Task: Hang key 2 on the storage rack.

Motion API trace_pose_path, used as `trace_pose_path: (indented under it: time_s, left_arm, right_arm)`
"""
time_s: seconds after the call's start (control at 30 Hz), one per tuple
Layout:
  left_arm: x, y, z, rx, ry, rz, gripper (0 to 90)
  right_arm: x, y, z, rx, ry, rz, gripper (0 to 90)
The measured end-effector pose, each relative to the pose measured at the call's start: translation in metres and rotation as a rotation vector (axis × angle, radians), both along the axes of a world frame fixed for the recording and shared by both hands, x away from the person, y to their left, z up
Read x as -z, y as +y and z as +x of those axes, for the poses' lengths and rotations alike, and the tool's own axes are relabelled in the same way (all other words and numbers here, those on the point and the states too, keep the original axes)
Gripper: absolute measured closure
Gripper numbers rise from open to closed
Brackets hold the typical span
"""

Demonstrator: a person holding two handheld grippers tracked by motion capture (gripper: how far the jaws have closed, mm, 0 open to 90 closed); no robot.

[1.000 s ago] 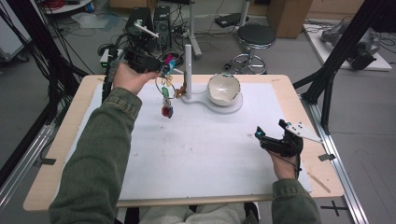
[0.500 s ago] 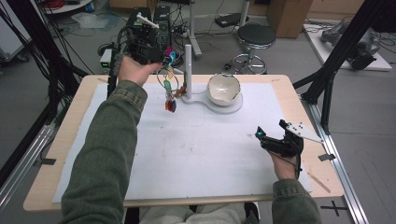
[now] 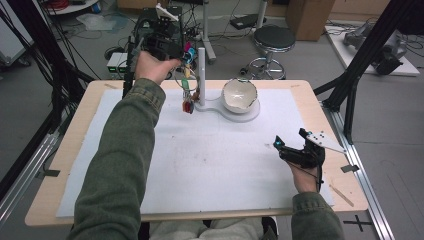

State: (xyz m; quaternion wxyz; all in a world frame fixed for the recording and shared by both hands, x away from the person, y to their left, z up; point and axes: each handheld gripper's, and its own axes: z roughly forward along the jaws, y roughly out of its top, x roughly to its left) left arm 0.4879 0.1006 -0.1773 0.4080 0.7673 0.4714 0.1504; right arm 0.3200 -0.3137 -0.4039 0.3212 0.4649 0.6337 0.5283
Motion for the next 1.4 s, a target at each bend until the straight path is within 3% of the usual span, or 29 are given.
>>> trace_pose_path:
  time_s: [0.47, 0.7, 1.1, 1.27, 1.4]
  left_arm:
    - [-0.008, -0.027, 0.012, 0.007, -0.011, 0.037, 81.9]
    - [-0.009, -0.033, 0.019, -0.007, -0.014, 0.031, 81.9]
    - [0.005, -0.049, 0.033, -0.023, -0.021, 0.055, 81.9]
    - [0.01, -0.055, 0.037, -0.03, -0.023, 0.032, 81.9]
    - [0.016, -0.059, 0.041, -0.039, -0.019, 0.045, 81.9]
  right_arm:
    - [0.0, -0.001, 0.0, 0.001, -0.002, 0.0, 3.1]
    - [0.0, -0.002, -0.001, 0.003, 0.0, 0.004, 3.1]
    - [0.001, -0.003, -0.001, 0.002, 0.002, 0.006, 3.1]
    - [0.001, -0.003, -0.001, 0.001, 0.006, 0.008, 3.1]
    - [0.001, -0.003, 0.0, -0.004, 0.004, 0.008, 3.1]
